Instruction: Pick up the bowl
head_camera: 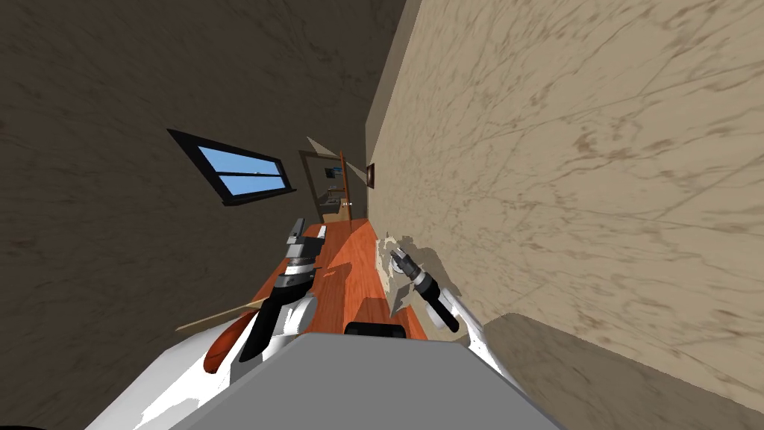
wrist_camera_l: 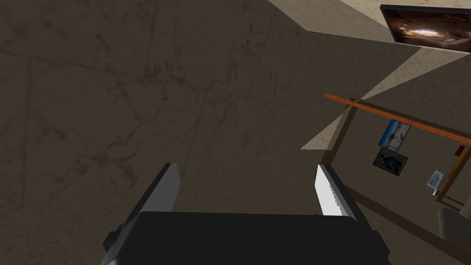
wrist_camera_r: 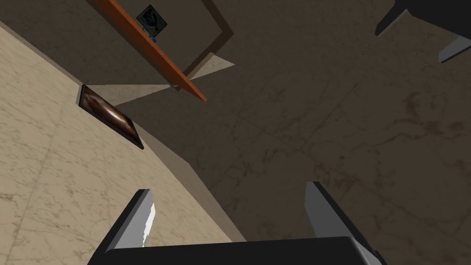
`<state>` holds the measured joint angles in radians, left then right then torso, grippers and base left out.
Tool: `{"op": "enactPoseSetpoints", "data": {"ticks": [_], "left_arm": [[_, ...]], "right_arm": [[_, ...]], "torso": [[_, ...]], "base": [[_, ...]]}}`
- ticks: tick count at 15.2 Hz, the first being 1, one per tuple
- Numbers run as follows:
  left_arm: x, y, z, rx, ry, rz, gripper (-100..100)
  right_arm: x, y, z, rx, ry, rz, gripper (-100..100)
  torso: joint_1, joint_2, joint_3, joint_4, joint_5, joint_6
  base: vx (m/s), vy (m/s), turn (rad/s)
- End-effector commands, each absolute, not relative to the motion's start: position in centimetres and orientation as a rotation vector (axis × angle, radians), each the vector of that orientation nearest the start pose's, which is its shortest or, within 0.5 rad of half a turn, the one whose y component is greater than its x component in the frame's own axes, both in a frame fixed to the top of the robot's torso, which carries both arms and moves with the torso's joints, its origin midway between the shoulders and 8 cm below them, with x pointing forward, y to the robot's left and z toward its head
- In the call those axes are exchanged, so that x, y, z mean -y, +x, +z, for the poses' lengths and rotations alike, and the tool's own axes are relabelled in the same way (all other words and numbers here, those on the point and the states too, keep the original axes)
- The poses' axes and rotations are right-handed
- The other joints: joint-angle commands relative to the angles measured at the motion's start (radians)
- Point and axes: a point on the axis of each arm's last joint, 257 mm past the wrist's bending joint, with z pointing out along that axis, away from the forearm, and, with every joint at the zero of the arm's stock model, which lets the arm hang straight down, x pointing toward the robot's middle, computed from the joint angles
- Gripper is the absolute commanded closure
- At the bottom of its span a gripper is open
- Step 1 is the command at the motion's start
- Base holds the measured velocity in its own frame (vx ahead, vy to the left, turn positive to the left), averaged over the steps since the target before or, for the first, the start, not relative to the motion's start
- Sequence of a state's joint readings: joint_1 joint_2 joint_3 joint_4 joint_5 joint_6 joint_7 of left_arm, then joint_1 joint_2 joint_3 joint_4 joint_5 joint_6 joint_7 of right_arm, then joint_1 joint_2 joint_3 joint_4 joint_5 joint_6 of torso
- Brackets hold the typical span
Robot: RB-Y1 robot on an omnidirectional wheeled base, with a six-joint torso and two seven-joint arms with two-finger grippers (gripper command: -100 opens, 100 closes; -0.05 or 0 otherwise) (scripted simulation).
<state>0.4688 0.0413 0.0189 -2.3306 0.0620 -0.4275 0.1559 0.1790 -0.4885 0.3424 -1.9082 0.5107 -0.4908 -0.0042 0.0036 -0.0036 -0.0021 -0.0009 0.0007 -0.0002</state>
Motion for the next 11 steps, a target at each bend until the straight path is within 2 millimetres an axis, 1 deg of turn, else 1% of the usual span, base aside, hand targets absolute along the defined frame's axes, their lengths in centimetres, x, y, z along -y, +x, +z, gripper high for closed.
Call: {"op": "enactPoseSetpoints", "data": {"ticks": [1, 2, 3, 5, 6, 8, 9, 11], "left_arm": [[-28.4, 34.6, 4.4, -0.561, -0.717, -1.484, 0], [-28.4, 34.6, 4.4, -0.561, -0.717, -1.484, 0], [-28.4, 34.6, 4.4, -0.561, -0.717, -1.484, 0], [-28.4, 34.6, 4.4, -0.561, -0.717, -1.484, 0], [-28.4, 34.6, 4.4, -0.561, -0.717, -1.484, 0], [-28.4, 34.6, 4.4, -0.561, -0.717, -1.484, 0], [-28.4, 34.6, 4.4, -0.561, -0.717, -1.484, 0], [-28.4, 34.6, 4.4, -0.561, -0.717, -1.484, 0]], "right_arm": [[7.3, 39.4, -14.4, -1.423, -0.181, 1.164, -100], [7.3, 39.4, -14.4, -1.423, -0.182, 1.163, -100], [6.6, 39.5, -16.6, -1.48, -0.24, 1.148, -100], [6.5, 39.4, -16.8, -1.484, -0.26, 1.132, -100], [6.0, 39.5, -19.1, -1.54, -0.318, 1.114, -100], [5.9, 39.4, -19.4, -1.543, -0.341, 1.096, -100], [5.6, 39.4, -21.5, -1.595, -0.396, 1.08, -100], [5.6, 39.3, -21.9, -1.602, -0.423, 1.056, -100]], "torso": [[0.0, 0.0, 0.0, 0.0, 0.0, 0.0], [0.0, 0.0, 0.0, 0.0, 0.0, 0.0], [0.0, 0.001, 0.0, 0.0, 0.0, 0.0], [0.001, 0.0, 0.0, 0.0, 0.0, 0.0], [0.0, 0.001, 0.0, 0.0, 0.0, 0.0], [0.0, 0.0, 0.0, 0.0, 0.0, 0.0], [0.0, 0.001, 0.0, 0.0, 0.0, 0.0], [0.001, 0.0, 0.0, 0.0, 0.0, 0.0]], "base": [[0.042, 0.053, -0.01], [0.028, 0.038, -0.005], [0.035, 0.051, -0.013], [0.034, 0.06, -0.007], [0.042, 0.05, -0.012], [0.036, 0.045, -0.009], [0.033, 0.056, -0.013], [0.041, 0.052, -0.007]]}}
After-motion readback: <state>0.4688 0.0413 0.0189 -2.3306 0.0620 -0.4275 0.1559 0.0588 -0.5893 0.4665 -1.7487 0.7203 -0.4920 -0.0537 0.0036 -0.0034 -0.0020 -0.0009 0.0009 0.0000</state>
